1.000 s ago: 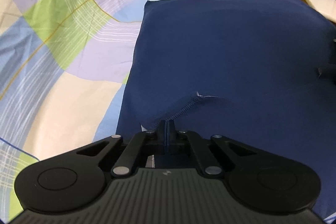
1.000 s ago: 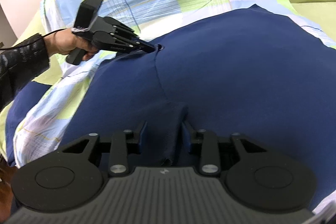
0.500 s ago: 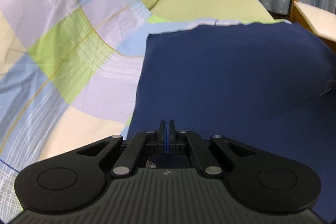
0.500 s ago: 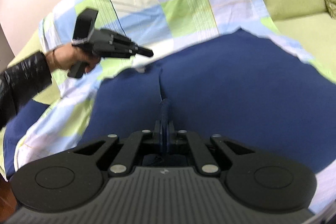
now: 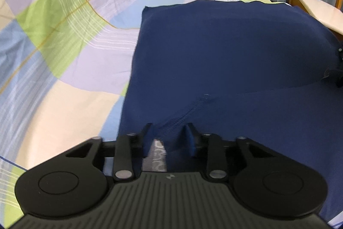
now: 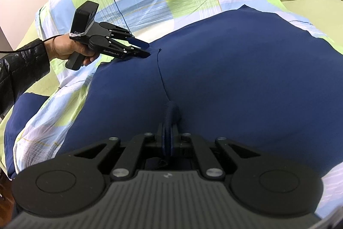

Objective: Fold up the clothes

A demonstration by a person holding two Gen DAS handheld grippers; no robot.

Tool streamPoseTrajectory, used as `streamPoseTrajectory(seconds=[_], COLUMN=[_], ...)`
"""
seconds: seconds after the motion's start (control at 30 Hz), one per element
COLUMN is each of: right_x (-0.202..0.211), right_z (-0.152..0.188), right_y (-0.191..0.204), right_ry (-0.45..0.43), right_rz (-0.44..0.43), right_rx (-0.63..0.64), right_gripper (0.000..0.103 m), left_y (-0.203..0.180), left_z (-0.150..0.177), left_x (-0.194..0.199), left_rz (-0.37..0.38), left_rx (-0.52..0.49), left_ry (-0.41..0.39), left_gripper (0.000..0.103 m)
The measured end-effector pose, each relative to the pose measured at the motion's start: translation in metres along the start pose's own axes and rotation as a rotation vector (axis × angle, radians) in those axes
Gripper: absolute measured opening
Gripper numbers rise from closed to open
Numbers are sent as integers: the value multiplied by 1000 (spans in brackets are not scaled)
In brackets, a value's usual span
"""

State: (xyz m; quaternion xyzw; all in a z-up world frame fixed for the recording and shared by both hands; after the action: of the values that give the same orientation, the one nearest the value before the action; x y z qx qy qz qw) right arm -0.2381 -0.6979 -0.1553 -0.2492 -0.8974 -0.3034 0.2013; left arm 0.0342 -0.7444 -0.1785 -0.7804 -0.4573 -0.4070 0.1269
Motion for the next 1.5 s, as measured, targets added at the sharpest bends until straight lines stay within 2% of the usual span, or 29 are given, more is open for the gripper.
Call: streamPoseTrajectory(seconds=[0.03, 0.13, 0.23, 0.37, 0.47, 0.57, 0.63, 0.77, 0.8, 0.83, 0.9, 1.0, 1.03, 1.17, 1.23, 1.3, 1.37, 1.4, 1.5], right_x=[0, 0, 3, 21, 30, 22, 16, 21, 18, 16, 18, 30, 32, 38, 32, 22, 7, 2, -3], right_z=[0, 0, -2, -17, -26, -12, 1, -5, -2, -1, -3, -13, -14, -18, -19, -14, -2, 4, 12], right_y=[0, 2, 6, 5, 3, -2, -6, -4, -4, -4, -7, -8, -7, 3, 16, 30, 42, 46, 53], right_ry=[0, 5, 16, -60, -117, -63, -27, -67, -48, -34, -40, -84, -92, -120, -124, -105, -38, -9, 27], right_rz=[2, 6, -2, 5, 35, 47, 52, 65, 69, 70, 74, 98, 97, 77, 37, -6, -39, -44, -30], right_rx=[0, 4, -5, -25, -19, -17, -38, -47, -43, -42, -46, -50, -51, -28, -18, -5, 18, 31, 60], right_gripper=[4, 6, 3, 2, 2, 2, 2, 2, 4, 5, 5, 15, 15, 15, 15, 16, 19, 23, 24], left_y=[-1, -4, -3, 8, 6, 0, 1, 4, 5, 8, 13, 19, 18, 6, -5, -13, -18, -18, -20], left_z=[0, -3, -13, -32, -32, -23, -22, -17, -15, -15, -13, -6, -2, 13, 30, 52, 73, 77, 81], left_x=[-1, 1, 9, 14, 0, -18, -19, -20, -20, -18, -9, 13, 22, 62, 75, 71, 68, 69, 81], left_rz=[-1, -22, -36, -59, -43, -52, -59, -63, -71, -88, -127, -175, -185, -191, -181, -185, -202, -209, -240], left_rx=[-3, -27, -21, 1, -6, -30, -8, 15, 21, 36, 55, 77, 86, 137, 163, 156, 157, 170, 229], left_ry=[6, 6, -45, -125, -109, -65, -83, -65, -57, -52, -43, -35, -40, -83, -71, -14, 27, 16, -34], left_gripper=[3, 2, 1, 1, 1, 1, 1, 4, 9, 16, 16, 17, 16, 17, 17, 17, 16, 16, 16])
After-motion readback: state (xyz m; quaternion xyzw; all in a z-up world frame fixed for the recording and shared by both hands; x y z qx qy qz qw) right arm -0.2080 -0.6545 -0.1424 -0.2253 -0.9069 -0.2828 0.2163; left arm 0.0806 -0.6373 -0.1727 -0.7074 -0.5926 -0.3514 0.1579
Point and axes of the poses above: each gripper's, at about its wrist camera, not at the fingertips, and x roughly against the way its jaws point, y to its left, z to its underside, the point moved 8 cm from there along -x, roughly the way its jaws point, and after that the axes turned 6 degrees about -y, right-handed, at the moved point
